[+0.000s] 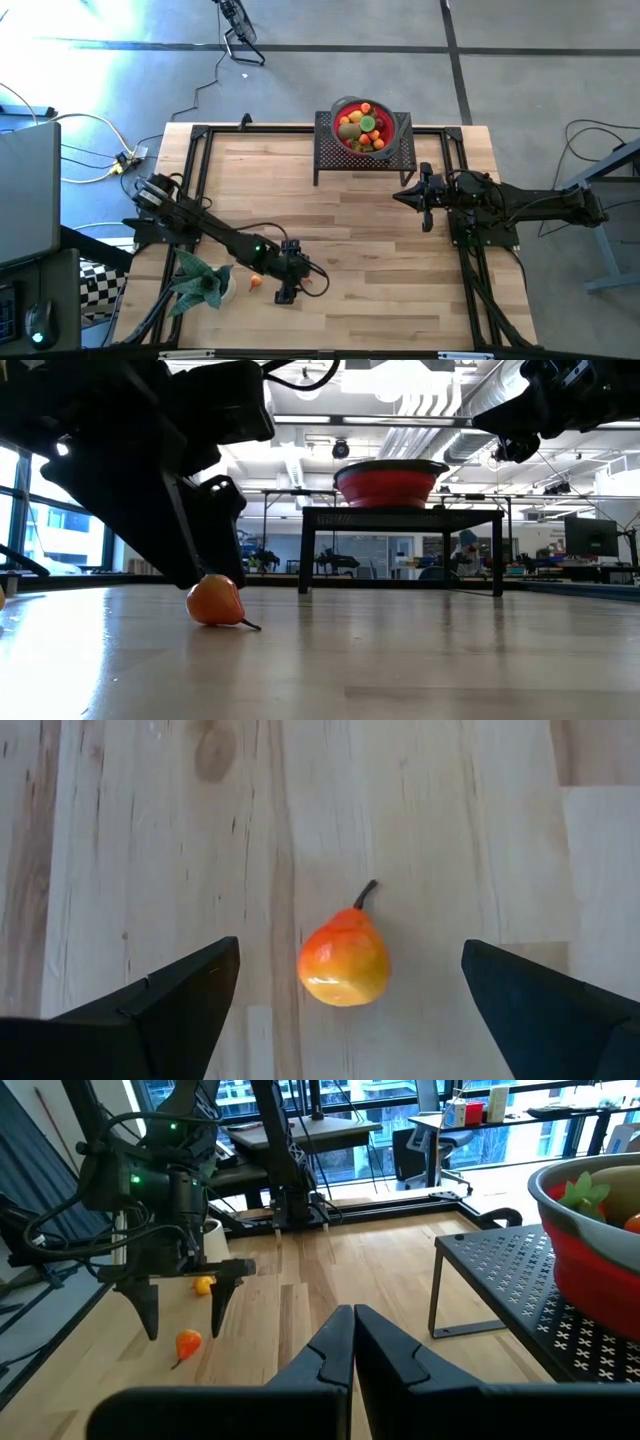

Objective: Pick & Place Fruit
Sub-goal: Put the pear into the strainer on the shelf

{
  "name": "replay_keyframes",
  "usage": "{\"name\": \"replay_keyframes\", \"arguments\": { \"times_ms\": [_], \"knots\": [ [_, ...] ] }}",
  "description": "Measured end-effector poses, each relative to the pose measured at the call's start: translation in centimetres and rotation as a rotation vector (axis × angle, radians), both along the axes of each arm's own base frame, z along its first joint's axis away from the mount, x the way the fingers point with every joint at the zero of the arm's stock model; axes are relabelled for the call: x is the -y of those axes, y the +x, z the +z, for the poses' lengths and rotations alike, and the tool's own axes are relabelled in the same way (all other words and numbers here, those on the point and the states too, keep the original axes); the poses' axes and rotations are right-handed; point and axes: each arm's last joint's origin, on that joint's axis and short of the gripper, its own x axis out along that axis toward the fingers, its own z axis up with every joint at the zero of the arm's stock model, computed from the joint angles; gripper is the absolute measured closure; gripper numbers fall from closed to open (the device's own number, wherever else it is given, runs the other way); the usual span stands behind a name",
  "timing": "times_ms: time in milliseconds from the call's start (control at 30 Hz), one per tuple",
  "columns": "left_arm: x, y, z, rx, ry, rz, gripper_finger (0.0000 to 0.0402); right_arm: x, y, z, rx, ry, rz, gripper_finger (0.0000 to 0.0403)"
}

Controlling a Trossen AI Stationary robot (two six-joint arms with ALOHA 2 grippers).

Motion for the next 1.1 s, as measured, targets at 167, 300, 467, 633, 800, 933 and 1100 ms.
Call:
{"name": "replay_keyframes", "arguments": {
  "times_ms": [167,300,467,633,800,933,1100],
  "knots": [
    [0.0,0.1,-0.8,-0.02,0.003,0.031,0.0025,0.0,0.0,0.0,0.0,0.0,0.0,0.0398],
    [0.1,0.3,-1.5,-0.031,-0.003,0.055,0.0025,0.0,0.0,0.0,-0.002,0.0,0.0,0.0398],
    [0.2,0.5,-1.4,-0.012,-0.014,0.055,0.0025,0.0,0.0,-0.1,-0.01,0.001,-0.001,0.0398],
    [0.2,0.5,-1.4,-0.023,-0.033,0.042,0.0025,0.0,0.0,-0.1,-0.016,0.001,-0.001,0.0398],
    [0.2,0.5,-1.4,-0.024,-0.033,0.041,0.0038,0.0,0.0,-0.2,-0.02,0.0,-0.008,0.0398],
    [0.2,0.5,-1.4,-0.024,-0.033,0.041,0.0074,0.0,0.0,-0.2,-0.023,0.0,-0.009,0.0398],
    [0.2,0.5,-1.4,-0.022,-0.032,0.039,0.0124,0.1,0.0,-0.2,-0.024,-0.002,-0.023,0.0398]
  ]
}}
